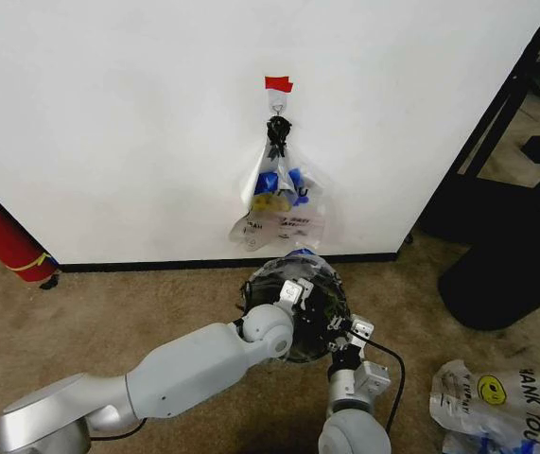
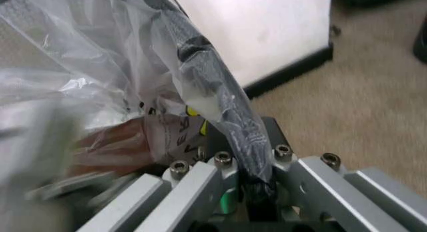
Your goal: Pick up the garbage bag from the wall and place it over the trash bin.
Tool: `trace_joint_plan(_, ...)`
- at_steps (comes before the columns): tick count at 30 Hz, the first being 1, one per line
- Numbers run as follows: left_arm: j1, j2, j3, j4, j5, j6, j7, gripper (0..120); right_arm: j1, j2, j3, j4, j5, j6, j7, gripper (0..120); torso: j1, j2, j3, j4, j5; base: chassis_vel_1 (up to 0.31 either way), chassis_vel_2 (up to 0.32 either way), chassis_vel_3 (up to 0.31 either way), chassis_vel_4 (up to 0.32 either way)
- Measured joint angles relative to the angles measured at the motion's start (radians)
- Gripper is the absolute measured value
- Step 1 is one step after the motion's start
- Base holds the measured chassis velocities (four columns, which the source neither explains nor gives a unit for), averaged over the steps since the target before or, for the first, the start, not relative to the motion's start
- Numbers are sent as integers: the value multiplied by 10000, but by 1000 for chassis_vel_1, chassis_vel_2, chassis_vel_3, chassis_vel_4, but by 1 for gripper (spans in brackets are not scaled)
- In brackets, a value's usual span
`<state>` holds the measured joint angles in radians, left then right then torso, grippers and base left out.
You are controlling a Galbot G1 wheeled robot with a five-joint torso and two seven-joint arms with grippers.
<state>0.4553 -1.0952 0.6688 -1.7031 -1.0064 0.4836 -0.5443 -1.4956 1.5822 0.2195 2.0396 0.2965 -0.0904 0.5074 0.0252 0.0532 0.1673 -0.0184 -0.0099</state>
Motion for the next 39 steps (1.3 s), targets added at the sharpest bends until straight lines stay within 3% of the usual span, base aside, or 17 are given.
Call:
trace_joint_plan(5, 402, 665, -267, -1275, 240, -20, -33, 0, 352, -102, 192, -2, 1043, -464, 400, 0, 0, 0, 0, 6, -2, 0, 0, 0, 0)
trace_joint_plan(6, 628, 816, -720, -1989, 285, -131, -75, 0, 409, -200, 268, -40, 1145, -495, 444, 0, 0, 0, 0, 3, -2, 0, 0, 0, 0)
trace_joint_plan(12, 719, 560, -1110, -2299, 341, -222, -682, 0, 402, -128, 327, -151, 1084, -491, 465, 0, 0, 0, 0, 3, -1, 0, 0, 0, 0)
trace_joint_plan(19, 672, -39, -968, -1727, 207, -193, -1177, 0, 376, 13, 309, -196, 935, -458, 487, 0, 0, 0, 0, 3, 0, 0, 0, 0, 0)
trace_joint_plan(29, 463, -1235, -715, -66, 377, -505, -1853, 0, 236, 100, 281, -115, 762, -389, 450, 0, 0, 0, 0, 2, 0, 0, 0, 0, 0)
trace_joint_plan(39, 426, -1514, -599, 1101, 507, -478, -1848, 0, 83, 147, 175, 65, 629, -326, 326, 0, 0, 0, 1, 4, 0, 0, 0, 0, 0)
